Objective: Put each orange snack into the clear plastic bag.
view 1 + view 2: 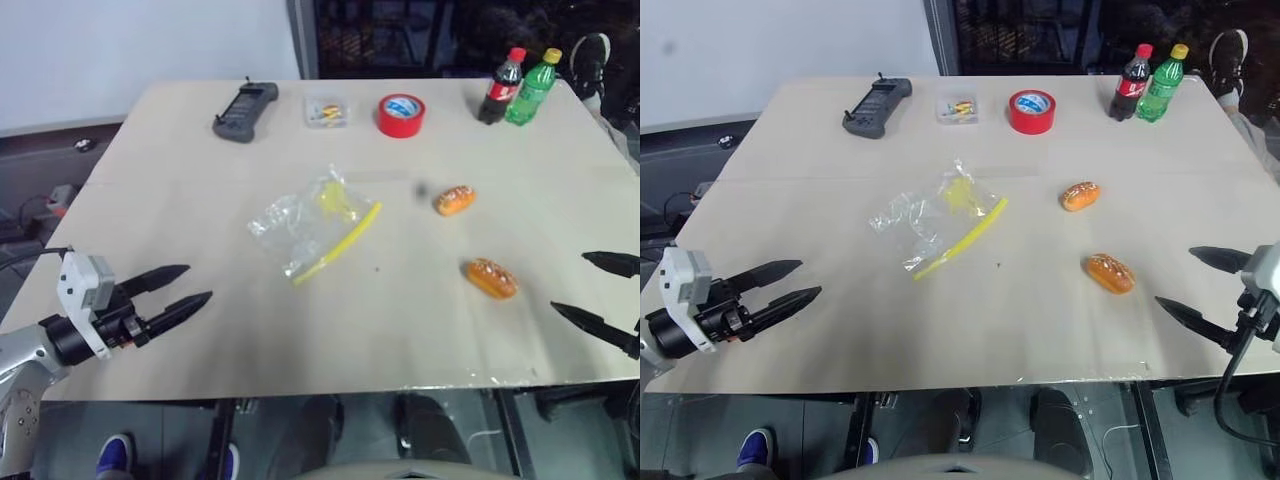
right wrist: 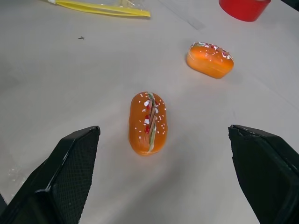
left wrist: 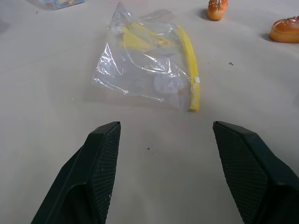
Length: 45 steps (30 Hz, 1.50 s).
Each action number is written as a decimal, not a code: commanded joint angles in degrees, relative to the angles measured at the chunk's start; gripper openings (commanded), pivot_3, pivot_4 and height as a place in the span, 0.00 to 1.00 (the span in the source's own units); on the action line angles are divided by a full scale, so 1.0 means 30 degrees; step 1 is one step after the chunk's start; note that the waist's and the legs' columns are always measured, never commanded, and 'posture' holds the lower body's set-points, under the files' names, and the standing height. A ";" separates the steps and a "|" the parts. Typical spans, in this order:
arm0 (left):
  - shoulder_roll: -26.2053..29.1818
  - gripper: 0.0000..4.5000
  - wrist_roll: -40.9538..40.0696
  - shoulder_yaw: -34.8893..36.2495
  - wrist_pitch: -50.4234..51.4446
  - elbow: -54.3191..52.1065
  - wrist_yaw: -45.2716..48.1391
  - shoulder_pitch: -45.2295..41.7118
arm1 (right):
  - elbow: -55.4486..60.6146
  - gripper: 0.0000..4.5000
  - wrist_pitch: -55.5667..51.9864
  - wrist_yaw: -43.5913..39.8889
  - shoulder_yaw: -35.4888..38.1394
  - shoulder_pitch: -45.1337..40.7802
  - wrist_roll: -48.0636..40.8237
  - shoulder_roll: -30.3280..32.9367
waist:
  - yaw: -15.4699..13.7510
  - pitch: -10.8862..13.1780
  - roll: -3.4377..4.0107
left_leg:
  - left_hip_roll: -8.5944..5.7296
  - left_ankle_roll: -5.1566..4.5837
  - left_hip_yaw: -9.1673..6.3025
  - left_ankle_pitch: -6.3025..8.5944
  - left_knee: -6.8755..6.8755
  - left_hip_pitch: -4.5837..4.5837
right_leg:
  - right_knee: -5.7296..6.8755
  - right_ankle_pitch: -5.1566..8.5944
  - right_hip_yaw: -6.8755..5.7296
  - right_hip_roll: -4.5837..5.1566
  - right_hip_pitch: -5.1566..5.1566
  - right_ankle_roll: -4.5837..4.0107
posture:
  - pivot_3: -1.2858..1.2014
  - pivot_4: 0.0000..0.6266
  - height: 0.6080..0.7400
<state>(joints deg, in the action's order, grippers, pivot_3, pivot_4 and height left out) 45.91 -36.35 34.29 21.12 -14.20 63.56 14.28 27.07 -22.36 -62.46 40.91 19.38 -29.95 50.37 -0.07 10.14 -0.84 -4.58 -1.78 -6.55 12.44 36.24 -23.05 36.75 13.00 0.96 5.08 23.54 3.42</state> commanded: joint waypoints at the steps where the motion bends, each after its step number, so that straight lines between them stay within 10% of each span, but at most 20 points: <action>1: 0.0311 0.74 -0.0614 0.0153 0.0441 -0.0482 -0.0161 -0.0318 | 0.0478 1.00 -0.0057 0.0221 0.0200 -0.0319 -0.0262 0.0340 | -0.0030 0.0000 0.0000 | 0.0000 0.0000 0.0001 0.0000 0.0000 0.0001 | 0.0000 0.0001 0.0000 0.0000 0.0000 0.0001 | 0.52 0.24 1.00; 13: -0.0251 0.74 -0.1541 -0.0547 0.2211 -0.2171 -0.2070 -0.0966 | 0.0697 1.00 -0.0235 0.1381 -0.1568 -0.2089 -0.0183 0.0274 | -0.0148 0.0014 0.0012 | 0.0020 -0.0002 0.0017 0.0001 0.0005 0.0008 | 0.0002 -0.0002 -0.0007 -0.0020 -0.0001 -0.0001 | 0.52 0.24 1.00; 20: -0.0325 0.74 -0.1421 -0.0849 0.2802 -0.2367 -0.3071 -0.0928 | 0.0603 1.00 -0.1009 0.2839 -0.2187 -0.3579 -0.0570 0.0112 | 0.0203 0.0044 0.0098 | -0.1380 -0.0095 -0.1894 -0.0097 0.0041 0.0044 | 0.0390 0.0637 -0.1099 0.0715 -0.0410 0.0542 | 0.52 0.24 1.00; 37: -0.1180 0.74 -1.2735 0.0459 1.4613 0.1763 -1.0337 -0.5328 | 0.2508 1.00 -0.0415 0.3644 -0.6652 -0.6046 -0.0694 -0.0718 | -0.0235 0.0033 0.0116 | -0.1149 -0.0141 -0.1389 0.0001 0.0010 0.0089 | 0.0397 0.0607 -0.0567 0.0660 -0.0238 0.0429 | 0.52 0.24 1.00; 45: -0.3367 0.74 -1.0957 -0.2632 1.4098 0.4009 -1.0960 -0.7782 | 0.2607 1.00 0.0223 0.3611 -1.0582 -0.8720 -0.0129 -0.1857 | -0.0300 0.0033 0.0086 | -0.1128 -0.0113 -0.1320 0.0004 0.0019 0.0067 | 0.0386 0.0575 -0.0513 0.0651 -0.0204 0.0381 | 0.52 0.24 1.00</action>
<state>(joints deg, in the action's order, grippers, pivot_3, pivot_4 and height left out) 35.91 -70.55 27.24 64.99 -2.68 29.83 -7.44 33.88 -23.35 -51.13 9.79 -5.86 -30.73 44.73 -0.97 10.24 -0.58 -7.96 -2.08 -10.51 12.43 36.30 -22.86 37.90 14.71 -0.58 7.04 22.95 4.54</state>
